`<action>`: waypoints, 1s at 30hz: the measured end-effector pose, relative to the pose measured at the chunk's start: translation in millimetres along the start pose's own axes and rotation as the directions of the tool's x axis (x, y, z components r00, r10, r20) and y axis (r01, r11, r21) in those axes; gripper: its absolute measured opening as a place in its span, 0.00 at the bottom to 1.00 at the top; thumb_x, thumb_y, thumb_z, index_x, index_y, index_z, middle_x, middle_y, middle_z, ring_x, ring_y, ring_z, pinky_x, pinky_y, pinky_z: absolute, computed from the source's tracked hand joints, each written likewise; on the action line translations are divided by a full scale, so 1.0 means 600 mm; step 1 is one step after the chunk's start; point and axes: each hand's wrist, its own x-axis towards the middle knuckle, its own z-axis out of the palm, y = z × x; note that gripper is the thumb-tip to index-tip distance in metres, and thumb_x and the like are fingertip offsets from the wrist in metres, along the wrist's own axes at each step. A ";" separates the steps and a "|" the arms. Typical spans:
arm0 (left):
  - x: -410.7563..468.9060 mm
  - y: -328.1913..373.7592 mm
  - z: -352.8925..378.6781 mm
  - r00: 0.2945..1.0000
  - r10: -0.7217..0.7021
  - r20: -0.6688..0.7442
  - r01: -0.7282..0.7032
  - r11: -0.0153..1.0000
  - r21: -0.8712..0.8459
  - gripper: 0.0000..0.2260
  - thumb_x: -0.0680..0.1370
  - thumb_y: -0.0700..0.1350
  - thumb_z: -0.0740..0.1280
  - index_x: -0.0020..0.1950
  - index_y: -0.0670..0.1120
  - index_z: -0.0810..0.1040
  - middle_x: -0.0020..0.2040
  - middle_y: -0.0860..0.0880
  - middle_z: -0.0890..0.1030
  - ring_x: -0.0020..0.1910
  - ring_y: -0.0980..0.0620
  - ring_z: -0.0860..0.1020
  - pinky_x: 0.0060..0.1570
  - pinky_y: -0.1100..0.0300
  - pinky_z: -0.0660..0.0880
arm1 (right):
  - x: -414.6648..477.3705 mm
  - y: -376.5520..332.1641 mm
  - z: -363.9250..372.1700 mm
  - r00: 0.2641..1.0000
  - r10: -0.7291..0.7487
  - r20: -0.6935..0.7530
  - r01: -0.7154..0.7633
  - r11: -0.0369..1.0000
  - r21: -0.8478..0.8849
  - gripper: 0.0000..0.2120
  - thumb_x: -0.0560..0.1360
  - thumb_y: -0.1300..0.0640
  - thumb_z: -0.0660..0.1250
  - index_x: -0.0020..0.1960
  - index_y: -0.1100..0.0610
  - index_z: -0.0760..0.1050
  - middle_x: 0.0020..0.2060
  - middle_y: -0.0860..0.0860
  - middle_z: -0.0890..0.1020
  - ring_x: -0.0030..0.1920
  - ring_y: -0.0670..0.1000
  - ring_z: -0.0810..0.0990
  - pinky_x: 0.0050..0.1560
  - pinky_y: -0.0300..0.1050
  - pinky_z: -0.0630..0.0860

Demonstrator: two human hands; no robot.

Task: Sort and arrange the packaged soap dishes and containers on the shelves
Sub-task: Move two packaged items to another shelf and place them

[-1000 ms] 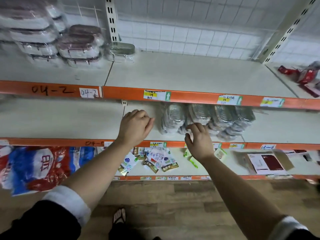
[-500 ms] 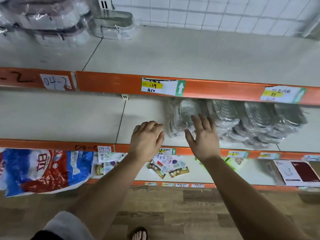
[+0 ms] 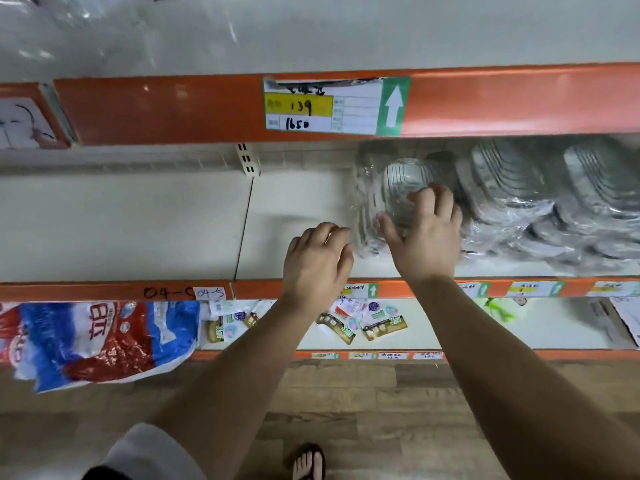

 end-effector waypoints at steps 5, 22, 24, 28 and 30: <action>0.005 -0.005 0.004 1.000 0.024 0.000 -0.024 1.000 -0.015 0.12 0.78 0.43 0.63 0.59 0.42 0.79 0.54 0.44 0.80 0.50 0.41 0.78 0.51 0.49 0.75 | -0.022 0.006 -0.006 0.996 -0.057 -0.065 0.061 0.997 0.050 0.20 0.76 0.46 0.66 0.57 0.62 0.72 0.64 0.60 0.72 0.61 0.64 0.70 0.60 0.54 0.65; 0.092 0.092 0.084 0.975 0.159 0.157 -0.158 0.987 -0.025 0.22 0.83 0.47 0.56 0.77 0.42 0.61 0.77 0.43 0.61 0.78 0.41 0.53 0.77 0.54 0.49 | -0.231 0.143 -0.079 0.983 -0.044 -0.176 0.072 0.985 0.155 0.18 0.76 0.47 0.66 0.59 0.57 0.70 0.64 0.54 0.70 0.63 0.60 0.71 0.66 0.50 0.65; 0.101 0.099 0.092 0.982 0.108 0.155 -0.109 0.994 -0.004 0.24 0.82 0.54 0.57 0.75 0.43 0.65 0.77 0.43 0.62 0.77 0.39 0.55 0.76 0.51 0.50 | -0.236 0.159 -0.079 0.983 -0.013 -0.181 0.038 0.990 0.136 0.18 0.76 0.47 0.66 0.59 0.57 0.70 0.64 0.54 0.70 0.63 0.60 0.71 0.65 0.50 0.66; 0.117 0.118 0.106 0.986 0.001 0.166 -0.007 0.999 0.032 0.28 0.77 0.61 0.64 0.67 0.41 0.69 0.74 0.43 0.64 0.71 0.39 0.64 0.68 0.48 0.66 | -0.247 0.175 -0.075 0.983 0.001 -0.183 0.021 0.993 0.115 0.18 0.75 0.46 0.65 0.58 0.56 0.70 0.64 0.55 0.71 0.62 0.60 0.71 0.64 0.52 0.67; 0.121 0.127 0.109 0.992 -0.030 0.122 0.029 0.999 0.016 0.25 0.77 0.57 0.66 0.65 0.40 0.69 0.71 0.42 0.66 0.68 0.39 0.66 0.66 0.49 0.68 | -0.250 0.178 -0.073 0.982 -0.002 -0.187 0.023 0.993 0.112 0.17 0.75 0.46 0.65 0.58 0.56 0.70 0.64 0.55 0.71 0.62 0.60 0.71 0.65 0.50 0.65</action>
